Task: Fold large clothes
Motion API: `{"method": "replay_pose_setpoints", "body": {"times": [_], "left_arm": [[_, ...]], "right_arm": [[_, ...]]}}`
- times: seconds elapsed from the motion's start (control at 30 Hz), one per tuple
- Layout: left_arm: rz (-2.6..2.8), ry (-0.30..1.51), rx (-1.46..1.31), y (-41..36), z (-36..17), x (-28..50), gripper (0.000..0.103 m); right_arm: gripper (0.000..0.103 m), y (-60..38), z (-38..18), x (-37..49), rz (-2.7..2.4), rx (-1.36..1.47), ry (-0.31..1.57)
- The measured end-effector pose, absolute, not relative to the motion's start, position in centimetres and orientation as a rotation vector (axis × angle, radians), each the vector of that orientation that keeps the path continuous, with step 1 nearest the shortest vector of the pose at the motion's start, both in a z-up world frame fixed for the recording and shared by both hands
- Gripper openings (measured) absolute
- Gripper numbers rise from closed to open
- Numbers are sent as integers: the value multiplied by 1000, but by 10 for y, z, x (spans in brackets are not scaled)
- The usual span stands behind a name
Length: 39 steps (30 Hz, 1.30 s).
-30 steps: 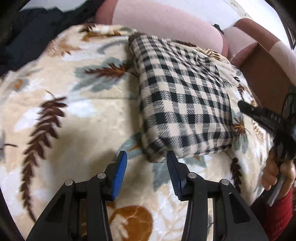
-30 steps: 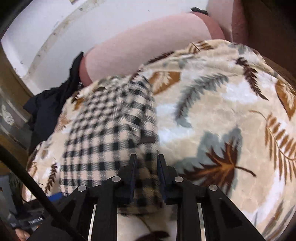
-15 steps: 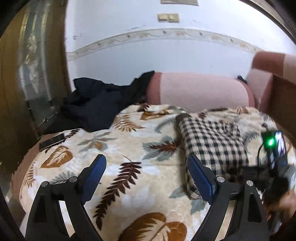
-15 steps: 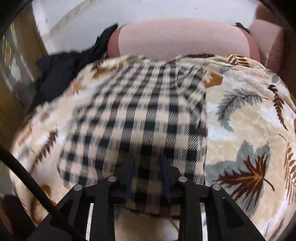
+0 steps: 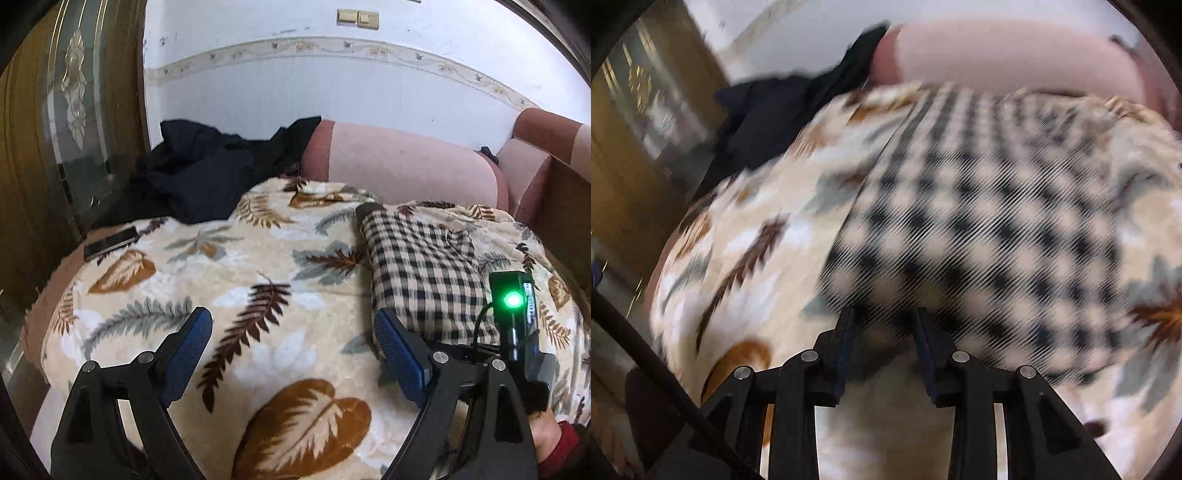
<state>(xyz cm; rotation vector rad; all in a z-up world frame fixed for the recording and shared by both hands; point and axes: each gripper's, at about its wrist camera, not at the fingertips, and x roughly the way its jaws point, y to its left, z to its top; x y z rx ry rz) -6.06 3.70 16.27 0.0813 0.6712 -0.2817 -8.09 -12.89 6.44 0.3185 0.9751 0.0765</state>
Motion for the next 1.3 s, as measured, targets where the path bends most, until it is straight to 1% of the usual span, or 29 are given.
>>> {"method": "replay_pose_setpoints", "body": {"times": [0.1, 0.17, 0.2, 0.3, 0.4, 0.57, 0.87, 0.93, 0.97, 1.3], "left_arm": [[-263, 696, 110, 32, 156, -66, 89], [-267, 712, 129, 28, 151, -69, 89], [-266, 724, 142, 24, 147, -71, 89], [-298, 751, 159, 16, 140, -75, 89], [-337, 777, 179, 4, 132, -81, 89], [-392, 817, 210, -15, 120, -88, 89], [-434, 873, 259, -34, 99, -95, 89], [-434, 881, 257, -34, 97, -93, 88], [-434, 887, 254, -34, 96, -92, 88], [-435, 945, 246, -33, 82, -83, 88]], "right_arm": [[36, -130, 75, -96, 96, 320, 964], [41, -142, 85, -112, 40, 342, 930], [46, -152, 90, -123, -2, 365, 910], [47, -175, 99, -147, -90, 406, 875], [53, -196, 107, -176, -223, 402, 836], [55, -211, 105, -211, -355, 415, 816], [58, -196, 99, -204, -381, 297, 842], [62, -192, 99, -200, -379, 277, 837], [63, -190, 98, -199, -381, 266, 836], [63, -191, 91, -191, -414, 253, 855]]}}
